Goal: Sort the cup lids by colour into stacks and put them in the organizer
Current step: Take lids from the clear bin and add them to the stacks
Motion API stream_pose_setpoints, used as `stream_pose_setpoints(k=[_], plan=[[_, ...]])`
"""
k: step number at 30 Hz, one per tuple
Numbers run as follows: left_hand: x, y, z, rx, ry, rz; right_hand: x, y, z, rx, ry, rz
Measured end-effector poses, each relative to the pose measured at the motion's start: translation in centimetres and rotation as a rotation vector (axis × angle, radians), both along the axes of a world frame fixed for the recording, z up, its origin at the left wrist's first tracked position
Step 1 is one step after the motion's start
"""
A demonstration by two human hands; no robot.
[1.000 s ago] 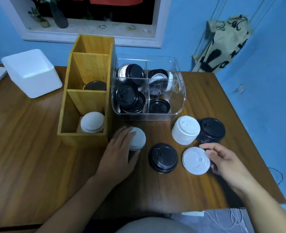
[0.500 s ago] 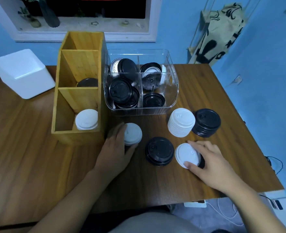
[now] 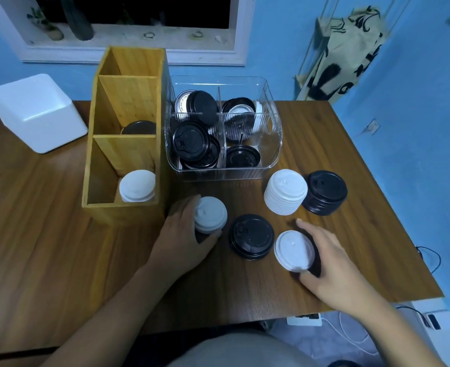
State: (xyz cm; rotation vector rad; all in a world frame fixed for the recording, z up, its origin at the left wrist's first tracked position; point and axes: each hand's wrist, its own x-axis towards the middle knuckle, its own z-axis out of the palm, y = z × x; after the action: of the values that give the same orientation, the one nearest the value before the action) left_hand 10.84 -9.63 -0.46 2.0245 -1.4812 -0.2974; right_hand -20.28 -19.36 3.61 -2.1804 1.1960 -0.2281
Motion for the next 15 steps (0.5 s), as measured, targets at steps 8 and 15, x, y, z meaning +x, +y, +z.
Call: stream_pose_setpoints(k=[8,15], plan=[[0.2,-0.2,0.1,-0.004,0.029,0.010,0.7,-0.1,1.1,-0.209,-0.002,-0.048],[0.1,-0.7,0.2,0.036,0.094,0.045,9.1,-1.3,5.7,-0.235,-0.119,0.122]])
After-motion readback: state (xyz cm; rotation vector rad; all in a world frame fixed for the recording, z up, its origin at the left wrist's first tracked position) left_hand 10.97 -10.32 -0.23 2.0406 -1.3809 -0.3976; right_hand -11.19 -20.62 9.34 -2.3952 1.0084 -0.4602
